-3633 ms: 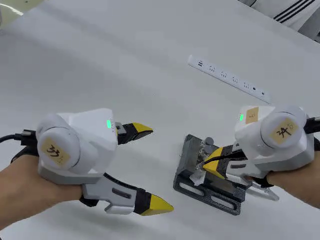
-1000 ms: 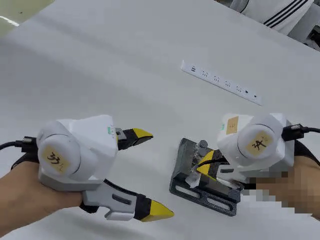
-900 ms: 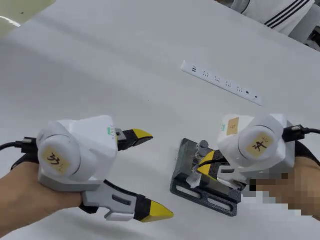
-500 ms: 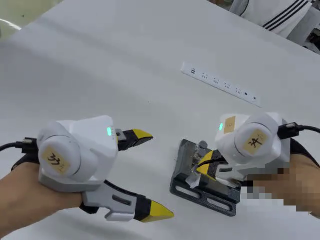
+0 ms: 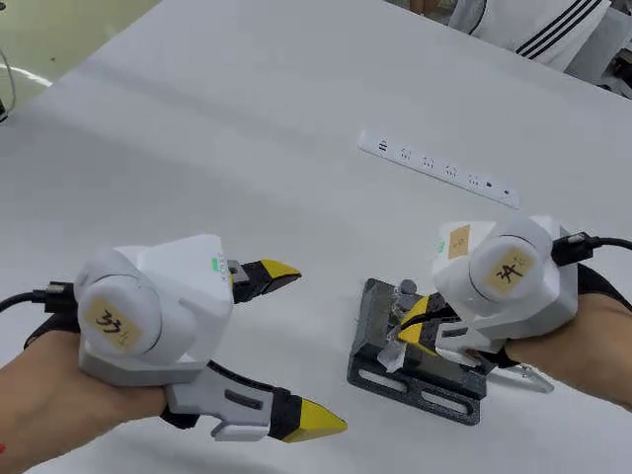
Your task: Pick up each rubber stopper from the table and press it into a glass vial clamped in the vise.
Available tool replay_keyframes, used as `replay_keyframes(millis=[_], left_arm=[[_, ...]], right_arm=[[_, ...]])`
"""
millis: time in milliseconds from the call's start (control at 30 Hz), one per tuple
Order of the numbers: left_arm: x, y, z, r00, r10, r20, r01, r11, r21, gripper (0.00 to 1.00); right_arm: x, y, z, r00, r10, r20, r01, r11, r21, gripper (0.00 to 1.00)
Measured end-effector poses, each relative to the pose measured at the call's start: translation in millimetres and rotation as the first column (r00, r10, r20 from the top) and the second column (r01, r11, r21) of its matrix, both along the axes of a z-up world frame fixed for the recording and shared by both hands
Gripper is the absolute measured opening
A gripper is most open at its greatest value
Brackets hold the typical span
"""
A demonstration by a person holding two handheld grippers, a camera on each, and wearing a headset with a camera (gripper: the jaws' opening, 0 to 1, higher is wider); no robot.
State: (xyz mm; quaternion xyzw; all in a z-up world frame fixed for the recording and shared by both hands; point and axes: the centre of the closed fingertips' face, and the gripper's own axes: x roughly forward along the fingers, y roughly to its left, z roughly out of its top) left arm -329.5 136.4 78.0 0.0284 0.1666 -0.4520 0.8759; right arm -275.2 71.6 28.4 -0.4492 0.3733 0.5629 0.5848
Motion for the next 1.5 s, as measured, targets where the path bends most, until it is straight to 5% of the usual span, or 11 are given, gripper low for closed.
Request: replay_keyframes(millis=[1167, 1500], left_arm=[[-5.4, -0.6, 6.8, 1.0, 0.005, 0.007, -0.005, 1.0, 0.024, 0.85], [-6.0, -1.9, 3.5, 1.0, -0.013, 0.005, 0.013, 0.999, 0.044, 0.85]], right_arm=[[2.7, -8.6, 3.9, 0.997, -0.074, -0.011, 0.075, 0.993, 0.086, 0.04], [9.2, -18.4, 25.4, 0.987, -0.161, -0.023, 0.162, 0.969, 0.188, 0.09]])
